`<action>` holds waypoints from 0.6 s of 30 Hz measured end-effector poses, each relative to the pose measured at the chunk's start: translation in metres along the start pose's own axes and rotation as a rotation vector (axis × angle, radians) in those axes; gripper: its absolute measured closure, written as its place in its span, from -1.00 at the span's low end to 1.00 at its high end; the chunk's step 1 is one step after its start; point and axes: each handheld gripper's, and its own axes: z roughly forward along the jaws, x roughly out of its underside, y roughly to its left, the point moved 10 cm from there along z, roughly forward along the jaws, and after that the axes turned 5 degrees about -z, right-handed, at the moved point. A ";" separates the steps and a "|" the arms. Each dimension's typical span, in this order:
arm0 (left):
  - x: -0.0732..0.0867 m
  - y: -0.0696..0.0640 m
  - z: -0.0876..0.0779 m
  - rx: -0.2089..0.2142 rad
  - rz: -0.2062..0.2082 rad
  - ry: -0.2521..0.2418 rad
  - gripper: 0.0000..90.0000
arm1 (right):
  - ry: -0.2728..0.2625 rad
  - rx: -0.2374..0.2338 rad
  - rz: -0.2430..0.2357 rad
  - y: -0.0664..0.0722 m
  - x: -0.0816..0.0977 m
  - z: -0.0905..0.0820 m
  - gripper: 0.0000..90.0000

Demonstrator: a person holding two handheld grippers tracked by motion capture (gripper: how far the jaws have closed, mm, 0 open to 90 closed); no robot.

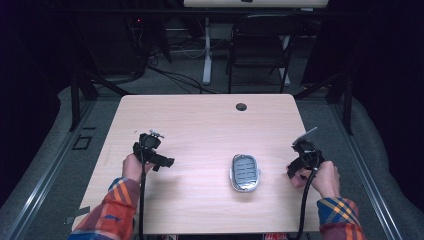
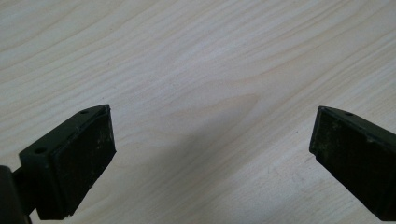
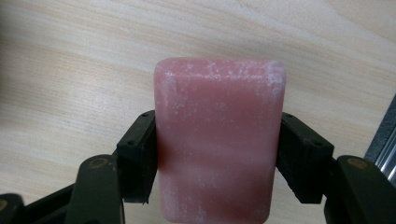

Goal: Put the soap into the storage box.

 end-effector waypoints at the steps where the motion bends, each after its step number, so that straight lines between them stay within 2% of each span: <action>1: 0.000 0.000 0.000 0.000 0.000 0.000 -1.00 | 0.000 0.000 0.000 0.000 0.000 0.000 -0.19; 3: 0.000 0.000 0.000 0.001 -0.001 0.001 -1.00 | -0.016 0.007 0.011 0.001 0.000 0.000 -0.19; 10: 0.000 0.001 0.000 0.000 -0.001 0.000 -1.00 | 0.024 0.007 -0.030 0.003 0.002 -0.003 -0.19; 12: 0.000 0.001 0.000 -0.002 -0.001 -0.001 -1.00 | 0.003 0.002 -0.017 0.005 0.000 -0.003 -0.19; 18: 0.000 0.001 0.000 -0.001 -0.001 -0.002 -1.00 | -0.005 -0.001 -0.028 0.007 0.000 -0.009 -0.19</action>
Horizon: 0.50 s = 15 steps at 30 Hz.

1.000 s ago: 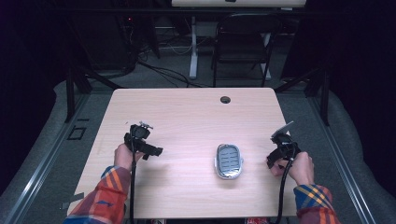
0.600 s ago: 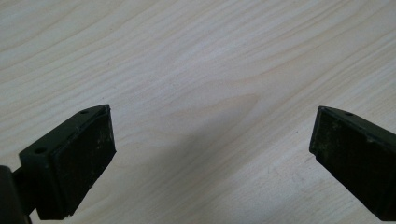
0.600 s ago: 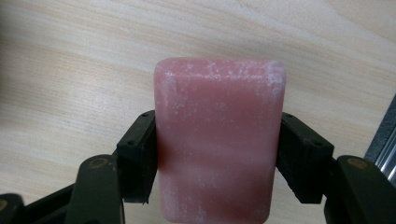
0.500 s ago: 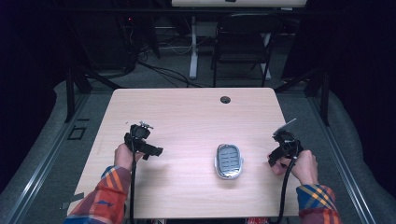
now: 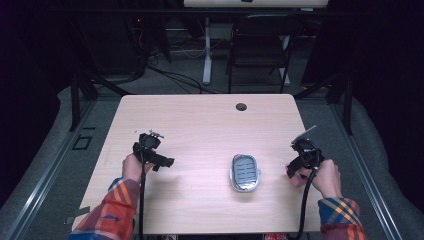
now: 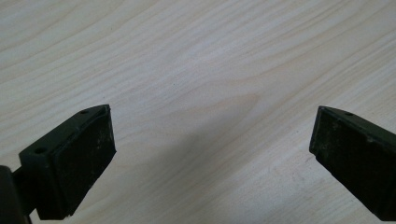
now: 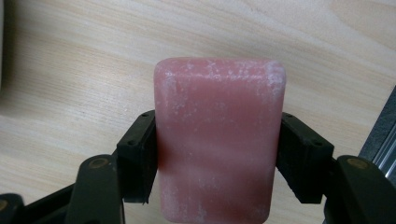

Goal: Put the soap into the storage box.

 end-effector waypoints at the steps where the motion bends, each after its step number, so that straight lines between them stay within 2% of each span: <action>1: 0.000 0.000 0.000 0.000 0.000 0.000 -1.00 | 0.000 0.000 0.000 0.000 0.000 0.000 -0.19; 3: 0.000 0.000 0.000 0.002 0.001 0.002 -1.00 | -0.008 0.000 -0.001 0.001 0.000 -0.001 -0.19; 5: 0.000 0.000 0.000 0.001 0.002 0.003 -1.00 | 0.008 0.002 -0.019 0.001 0.001 -0.003 -0.19; 6: 0.000 0.000 0.000 0.001 0.001 0.003 -1.00 | -0.016 0.002 -0.004 0.004 -0.001 -0.002 -0.19; 7: 0.000 0.000 0.000 0.001 0.001 0.003 -1.00 | -0.016 0.002 -0.004 0.004 -0.001 -0.002 -0.19; 12: 0.000 -0.001 0.000 0.004 0.001 0.004 -1.00 | 0.004 -0.007 -0.032 0.009 -0.001 -0.008 -0.19; 14: 0.000 -0.001 0.000 0.003 0.002 0.001 -1.00 | -0.011 -0.004 -0.031 0.012 -0.003 -0.008 -0.19; 15: 0.000 -0.001 0.000 0.003 0.001 0.001 -1.00 | 0.005 -0.006 -0.046 0.013 -0.002 -0.010 -0.19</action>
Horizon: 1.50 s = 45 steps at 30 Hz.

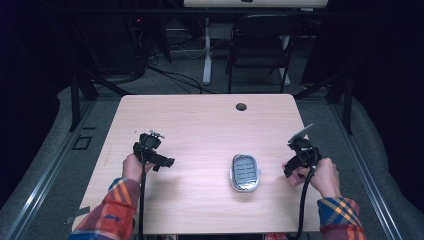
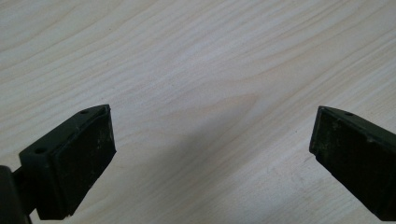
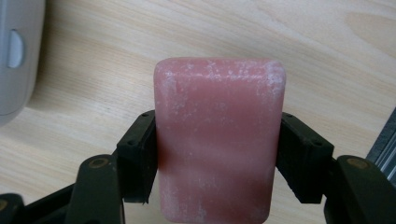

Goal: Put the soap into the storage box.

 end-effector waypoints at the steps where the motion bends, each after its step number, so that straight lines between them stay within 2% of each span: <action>1: 0.000 0.000 0.000 0.001 0.000 0.002 -1.00 | -0.021 -0.004 0.007 0.004 -0.002 0.000 -0.19; 3: 0.000 0.001 0.000 -0.001 -0.001 -0.001 -1.00 | -0.008 -0.001 -0.012 0.005 -0.002 -0.003 -0.19; 7: 0.000 0.001 0.000 -0.005 -0.001 -0.003 -1.00 | -0.024 -0.005 -0.009 0.010 -0.005 -0.004 -0.18; 15: 0.000 0.002 -0.001 -0.005 -0.003 -0.004 -1.00 | -0.014 0.006 -0.053 0.021 -0.010 -0.010 -0.18; 16: 0.000 0.002 -0.001 -0.004 -0.002 -0.004 -1.00 | -0.023 0.005 -0.045 0.023 -0.011 -0.010 -0.18; 17: 0.000 0.002 -0.001 -0.004 -0.002 -0.004 -1.00 | -0.010 0.003 -0.066 0.025 -0.012 -0.011 -0.18; 23: 0.000 0.002 -0.001 -0.005 0.000 -0.001 -1.00 | -0.009 0.005 -0.083 0.030 -0.015 -0.015 -0.18; 25: 0.000 0.001 -0.001 -0.004 0.000 -0.001 -1.00 | -0.024 0.002 -0.079 0.033 -0.018 -0.016 -0.18; 26: 0.000 0.001 -0.001 -0.003 0.000 0.000 -1.00 | -0.008 0.006 -0.096 0.032 -0.017 -0.018 -0.18; 35: 0.000 0.001 0.000 0.001 0.001 0.000 -1.00 | -0.031 0.012 -0.096 0.039 -0.024 -0.028 -0.18; 45: 0.000 0.001 -0.001 0.002 0.000 0.000 -1.00 | -0.025 0.021 -0.121 0.046 -0.029 -0.038 -0.18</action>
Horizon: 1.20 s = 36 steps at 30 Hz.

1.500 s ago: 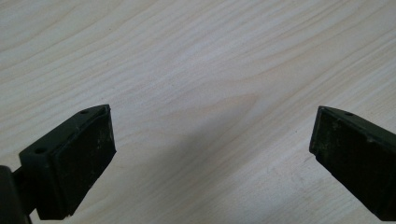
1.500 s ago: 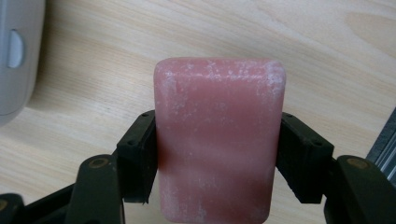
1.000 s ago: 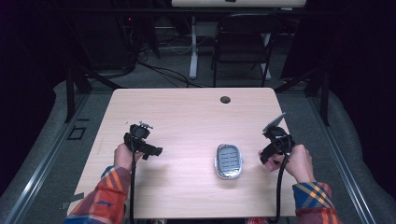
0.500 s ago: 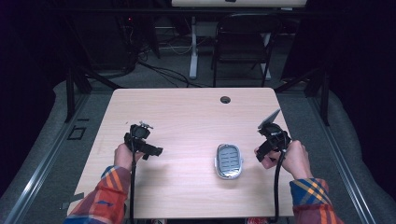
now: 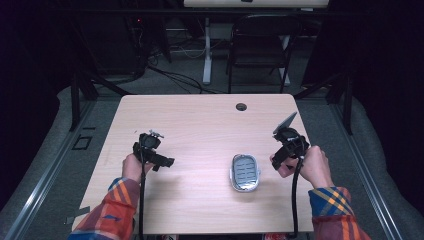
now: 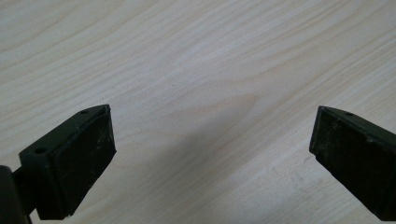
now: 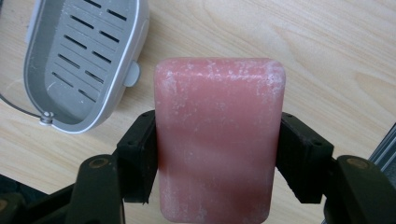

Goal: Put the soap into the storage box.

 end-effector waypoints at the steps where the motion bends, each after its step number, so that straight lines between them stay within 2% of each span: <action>1: 0.000 0.000 0.000 0.000 0.000 0.000 -1.00 | -0.003 0.002 0.001 0.001 -0.001 0.000 -0.18; 11: 0.000 0.000 0.000 -0.001 0.001 0.000 -1.00 | 0.008 0.005 -0.026 0.008 -0.007 -0.009 -0.18; 14: 0.000 0.000 0.000 0.000 0.001 0.000 -1.00 | -0.004 0.001 -0.027 0.011 -0.010 -0.010 -0.18; 17: 0.000 0.000 0.000 0.000 0.001 -0.001 -1.00 | 0.006 0.006 -0.049 0.014 -0.014 -0.013 -0.18; 32: 0.000 -0.001 0.000 0.001 -0.002 -0.004 -1.00 | -0.001 0.002 -0.080 0.030 -0.027 -0.015 -0.18; 35: 0.000 0.000 0.000 0.001 -0.002 -0.003 -1.00 | 0.023 0.005 -0.107 0.032 -0.028 -0.016 -0.18; 36: 0.000 -0.001 0.000 0.001 -0.001 -0.003 -1.00 | -0.004 0.001 -0.095 0.036 -0.032 -0.014 -0.18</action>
